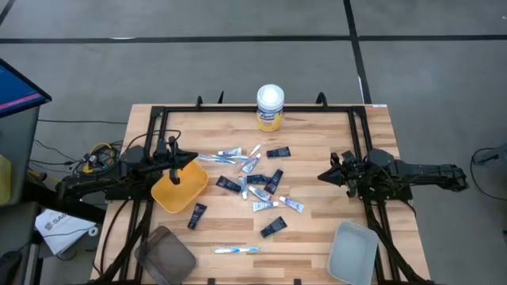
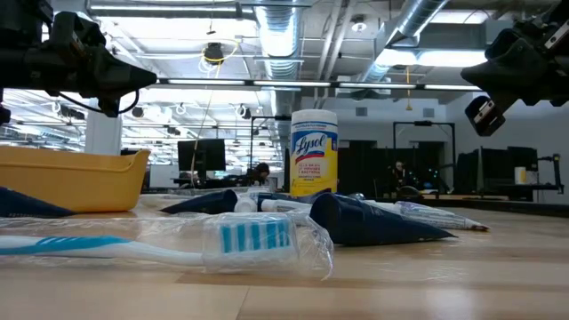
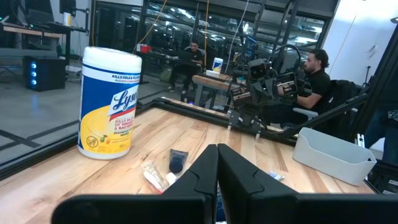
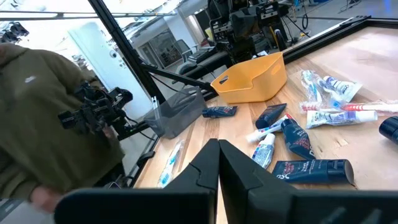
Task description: Pick & Place Travel size toiletries
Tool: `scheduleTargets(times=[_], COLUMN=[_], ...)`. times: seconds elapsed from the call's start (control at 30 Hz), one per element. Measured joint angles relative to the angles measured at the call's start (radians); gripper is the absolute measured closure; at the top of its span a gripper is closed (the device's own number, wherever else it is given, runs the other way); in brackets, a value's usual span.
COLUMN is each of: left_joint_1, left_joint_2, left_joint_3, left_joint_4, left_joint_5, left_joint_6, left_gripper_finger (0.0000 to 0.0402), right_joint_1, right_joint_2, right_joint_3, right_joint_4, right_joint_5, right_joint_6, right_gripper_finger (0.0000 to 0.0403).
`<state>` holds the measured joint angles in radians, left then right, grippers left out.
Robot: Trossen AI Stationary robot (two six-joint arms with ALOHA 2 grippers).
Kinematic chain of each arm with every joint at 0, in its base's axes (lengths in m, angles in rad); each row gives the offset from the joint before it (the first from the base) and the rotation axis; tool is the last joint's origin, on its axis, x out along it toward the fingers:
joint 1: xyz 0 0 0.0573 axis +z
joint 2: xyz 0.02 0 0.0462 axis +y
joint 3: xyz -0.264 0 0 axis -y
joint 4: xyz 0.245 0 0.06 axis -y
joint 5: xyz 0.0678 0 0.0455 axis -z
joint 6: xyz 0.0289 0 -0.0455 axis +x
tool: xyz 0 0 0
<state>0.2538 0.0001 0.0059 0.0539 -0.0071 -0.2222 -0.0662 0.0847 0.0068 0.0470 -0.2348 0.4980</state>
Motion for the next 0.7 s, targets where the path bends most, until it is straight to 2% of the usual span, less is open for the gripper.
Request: scheduleTargets(times=[0.23,0.5,0.7], left_joint_1=[0.000,0.000,0.000], left_joint_2=[0.000,0.000,0.009], left_joint_3=[0.000,0.000,0.000], left_joint_4=[0.036,0.084,0.284], left_joint_5=[0.003,0.002,0.000], left_joint_6=[-0.032,-0.363,-0.548], left_gripper_finger=[0.0399,0.0399,0.0399], right_joint_1=[0.000,0.000,0.000], right_joint_2=[0.000,0.000,0.000], right_joint_3=[0.000,0.000,0.000], right_joint_4=[0.000,0.000,0.000], right_joint_5=[0.000,0.000,0.000], right_joint_6=[0.000,0.000,0.000], right_gripper_finger=[0.0403,0.0403,0.0403])
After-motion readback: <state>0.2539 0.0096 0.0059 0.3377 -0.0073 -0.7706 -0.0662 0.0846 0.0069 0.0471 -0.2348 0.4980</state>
